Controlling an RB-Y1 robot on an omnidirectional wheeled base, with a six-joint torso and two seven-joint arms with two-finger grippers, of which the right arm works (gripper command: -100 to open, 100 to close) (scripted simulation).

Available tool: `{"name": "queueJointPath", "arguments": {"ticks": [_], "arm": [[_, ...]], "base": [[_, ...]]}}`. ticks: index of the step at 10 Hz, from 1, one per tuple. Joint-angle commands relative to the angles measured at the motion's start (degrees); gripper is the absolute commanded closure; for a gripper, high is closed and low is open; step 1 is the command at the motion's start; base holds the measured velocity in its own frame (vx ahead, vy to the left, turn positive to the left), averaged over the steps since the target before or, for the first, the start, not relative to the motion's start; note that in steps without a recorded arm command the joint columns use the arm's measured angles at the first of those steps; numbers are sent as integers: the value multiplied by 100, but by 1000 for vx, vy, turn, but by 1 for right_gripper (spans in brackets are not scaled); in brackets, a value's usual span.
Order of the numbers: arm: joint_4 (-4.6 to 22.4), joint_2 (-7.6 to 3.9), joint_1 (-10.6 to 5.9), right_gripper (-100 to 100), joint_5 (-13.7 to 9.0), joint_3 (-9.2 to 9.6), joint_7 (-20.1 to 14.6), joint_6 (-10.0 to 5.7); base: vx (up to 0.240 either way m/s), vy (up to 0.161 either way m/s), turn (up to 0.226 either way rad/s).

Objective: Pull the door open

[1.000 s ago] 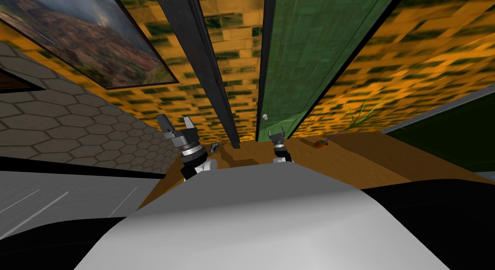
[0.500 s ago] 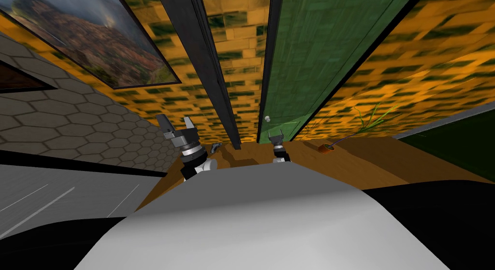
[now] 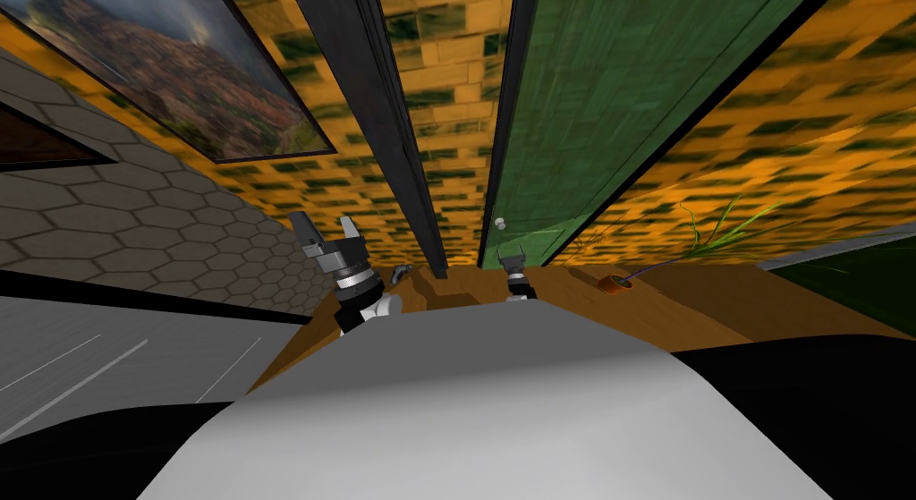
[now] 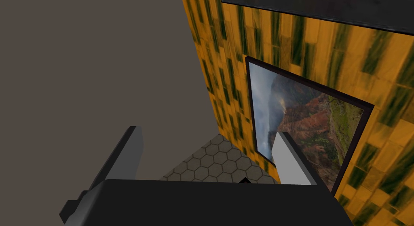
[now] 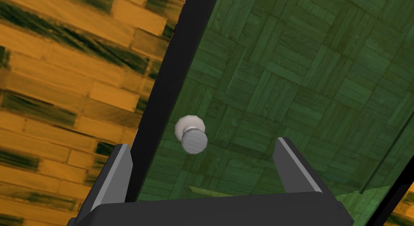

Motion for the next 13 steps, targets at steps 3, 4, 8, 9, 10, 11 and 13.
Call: {"name": "queueJointPath", "arguments": {"ticks": [3, 4, 8, 9, 10, 11, 13], "arm": [[533, -104, -149, -100, -297, 107, -478, -173], [668, -135, -183, -100, -376, 134, -602, -219], [1191, -253, -314, -100, -680, 242, -1084, -396], [1312, -280, -344, -100, -751, 267, -1197, -438], [1434, -308, -375, -100, -821, 292, -1309, -479], [1556, -335, -405, -100, -892, 317, -1421, -520], [1775, -384, -460, -100, -1020, 361, -1623, -595]], "base": [[96, -31, 71], [96, -26, 79], [98, -35, 70], [98, -26, 63], [89, -34, 65], [81, -45, 69], [83, -35, 62]]}}
